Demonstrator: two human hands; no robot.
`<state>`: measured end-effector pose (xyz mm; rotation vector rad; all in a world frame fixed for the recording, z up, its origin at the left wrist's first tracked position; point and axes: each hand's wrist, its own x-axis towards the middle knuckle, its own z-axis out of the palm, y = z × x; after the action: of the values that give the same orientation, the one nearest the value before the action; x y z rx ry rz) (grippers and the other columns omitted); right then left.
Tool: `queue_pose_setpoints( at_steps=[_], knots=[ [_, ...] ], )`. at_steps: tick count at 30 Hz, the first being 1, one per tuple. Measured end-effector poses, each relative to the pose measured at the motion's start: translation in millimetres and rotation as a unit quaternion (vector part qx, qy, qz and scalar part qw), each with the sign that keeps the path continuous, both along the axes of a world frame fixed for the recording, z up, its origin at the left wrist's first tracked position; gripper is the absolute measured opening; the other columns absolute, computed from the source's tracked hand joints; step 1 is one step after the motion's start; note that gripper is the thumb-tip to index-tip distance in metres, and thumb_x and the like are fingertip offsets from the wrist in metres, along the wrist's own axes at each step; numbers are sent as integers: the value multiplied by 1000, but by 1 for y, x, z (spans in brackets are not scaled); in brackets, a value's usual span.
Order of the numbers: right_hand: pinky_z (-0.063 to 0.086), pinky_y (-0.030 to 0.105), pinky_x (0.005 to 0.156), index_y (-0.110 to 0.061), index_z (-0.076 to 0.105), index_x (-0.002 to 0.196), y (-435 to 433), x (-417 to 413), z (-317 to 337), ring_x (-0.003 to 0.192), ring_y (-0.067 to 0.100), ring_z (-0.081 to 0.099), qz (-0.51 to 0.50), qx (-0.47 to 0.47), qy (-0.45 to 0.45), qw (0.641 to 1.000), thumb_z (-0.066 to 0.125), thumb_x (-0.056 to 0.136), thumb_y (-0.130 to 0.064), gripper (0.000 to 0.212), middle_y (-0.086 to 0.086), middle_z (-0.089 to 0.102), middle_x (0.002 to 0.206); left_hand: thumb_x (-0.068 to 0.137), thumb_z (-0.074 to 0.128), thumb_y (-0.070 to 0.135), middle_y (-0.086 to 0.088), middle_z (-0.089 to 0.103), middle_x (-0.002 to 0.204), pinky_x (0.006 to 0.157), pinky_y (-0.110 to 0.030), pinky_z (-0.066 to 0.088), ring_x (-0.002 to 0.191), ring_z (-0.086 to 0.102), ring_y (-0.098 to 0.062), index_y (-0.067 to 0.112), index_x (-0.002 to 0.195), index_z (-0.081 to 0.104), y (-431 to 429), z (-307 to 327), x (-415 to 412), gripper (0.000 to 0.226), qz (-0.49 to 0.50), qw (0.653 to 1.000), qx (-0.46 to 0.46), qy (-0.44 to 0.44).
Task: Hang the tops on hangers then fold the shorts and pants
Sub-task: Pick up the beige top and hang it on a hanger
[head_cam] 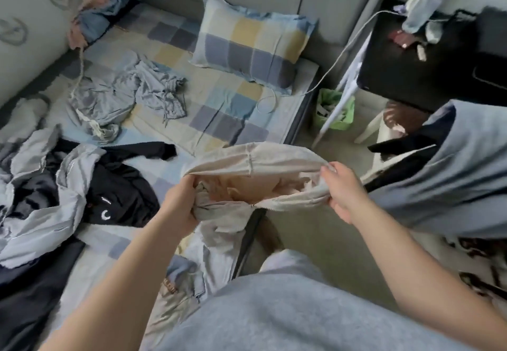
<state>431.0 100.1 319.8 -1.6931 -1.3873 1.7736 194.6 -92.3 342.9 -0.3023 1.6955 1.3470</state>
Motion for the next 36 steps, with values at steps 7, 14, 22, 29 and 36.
queue_pose_setpoints(
  at_steps=[7, 14, 22, 29, 36],
  knots=[
    [56, 36, 72, -8, 66, 111, -61, 133, 20, 84, 25, 71, -230, -57, 84, 968, 57, 100, -10, 14, 11, 74, 99, 93, 56, 16, -18, 75, 94, 92, -56, 55, 89, 72, -35, 7, 94, 70, 35, -1, 82, 16, -188, 982, 15, -26],
    [58, 40, 77, 5, 61, 120, -112, 256, 56, 94, 34, 71, -412, 1, 132, 902, 57, 95, 0, 26, 26, 69, 113, 97, 55, 23, -5, 58, 67, 71, -36, 47, 63, 56, -21, 14, 59, 68, 104, 10, 193, 42, -420, 903, 65, -67],
    [55, 33, 68, -14, 64, 108, -130, 383, 102, 79, 18, 70, -528, 99, 147, 831, 58, 93, 1, 21, 5, 70, 90, 101, 55, 22, -13, 71, 104, 99, -43, 52, 101, 69, -28, 0, 102, 69, 173, 50, 350, 26, -526, 830, 137, -122],
    [45, 32, 67, -25, 68, 94, -67, 482, 159, 78, 16, 62, -495, 228, 83, 835, 60, 91, 5, 32, -3, 68, 83, 100, 58, 20, -12, 76, 104, 92, -43, 57, 98, 74, -25, 5, 117, 64, 254, 100, 483, 23, -530, 812, 232, -72],
    [51, 37, 86, -28, 67, 95, 3, 584, 244, 96, 21, 68, -442, 354, -65, 822, 70, 87, -3, 26, 6, 74, 104, 102, 56, 21, -14, 75, 105, 88, -39, 56, 98, 73, -25, 7, 107, 67, 336, 178, 611, 18, -543, 772, 326, -48]
  ],
)
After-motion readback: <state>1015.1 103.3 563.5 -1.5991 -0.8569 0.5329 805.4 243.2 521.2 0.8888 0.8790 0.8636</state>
